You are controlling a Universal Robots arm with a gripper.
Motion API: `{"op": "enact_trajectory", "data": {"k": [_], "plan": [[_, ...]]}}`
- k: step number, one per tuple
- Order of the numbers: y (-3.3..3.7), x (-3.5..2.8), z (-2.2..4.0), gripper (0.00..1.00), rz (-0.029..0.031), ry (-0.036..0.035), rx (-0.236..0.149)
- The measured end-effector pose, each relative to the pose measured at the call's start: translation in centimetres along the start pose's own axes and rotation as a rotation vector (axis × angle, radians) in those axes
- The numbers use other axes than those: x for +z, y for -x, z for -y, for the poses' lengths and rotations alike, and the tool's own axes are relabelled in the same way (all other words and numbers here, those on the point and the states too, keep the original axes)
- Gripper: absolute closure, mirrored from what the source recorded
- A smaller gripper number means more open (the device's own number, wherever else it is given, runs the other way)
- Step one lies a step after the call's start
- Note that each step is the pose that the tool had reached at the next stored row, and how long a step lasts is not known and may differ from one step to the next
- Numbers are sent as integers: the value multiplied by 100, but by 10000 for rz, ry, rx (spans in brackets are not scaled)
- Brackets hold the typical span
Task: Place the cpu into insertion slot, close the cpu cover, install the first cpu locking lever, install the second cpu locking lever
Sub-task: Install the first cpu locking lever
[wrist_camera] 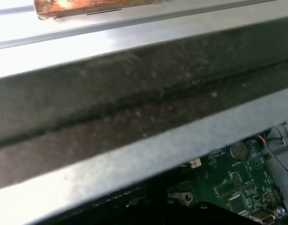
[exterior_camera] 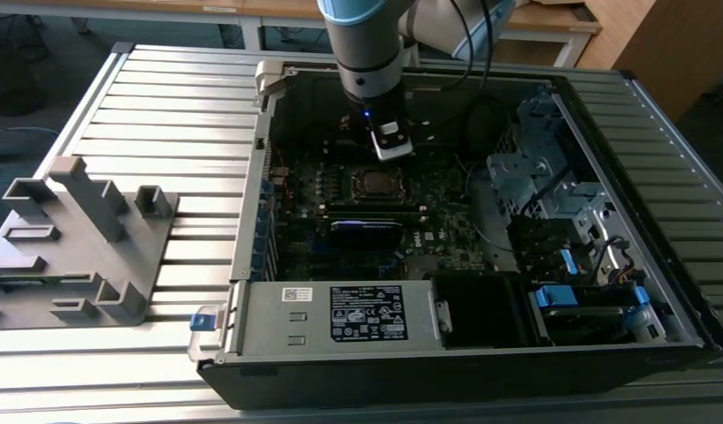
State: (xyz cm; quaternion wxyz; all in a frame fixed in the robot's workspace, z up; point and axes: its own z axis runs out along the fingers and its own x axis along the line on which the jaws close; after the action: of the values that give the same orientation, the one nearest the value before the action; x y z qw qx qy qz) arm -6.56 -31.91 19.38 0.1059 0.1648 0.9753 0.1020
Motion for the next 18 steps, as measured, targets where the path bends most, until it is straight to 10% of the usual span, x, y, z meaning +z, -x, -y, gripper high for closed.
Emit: {"op": "enact_trajectory", "data": {"k": [16, 18], "plan": [[18, 39, 17, 89, 2, -1, -1], [19, 39, 18, 89, -24, 79, 19]]}}
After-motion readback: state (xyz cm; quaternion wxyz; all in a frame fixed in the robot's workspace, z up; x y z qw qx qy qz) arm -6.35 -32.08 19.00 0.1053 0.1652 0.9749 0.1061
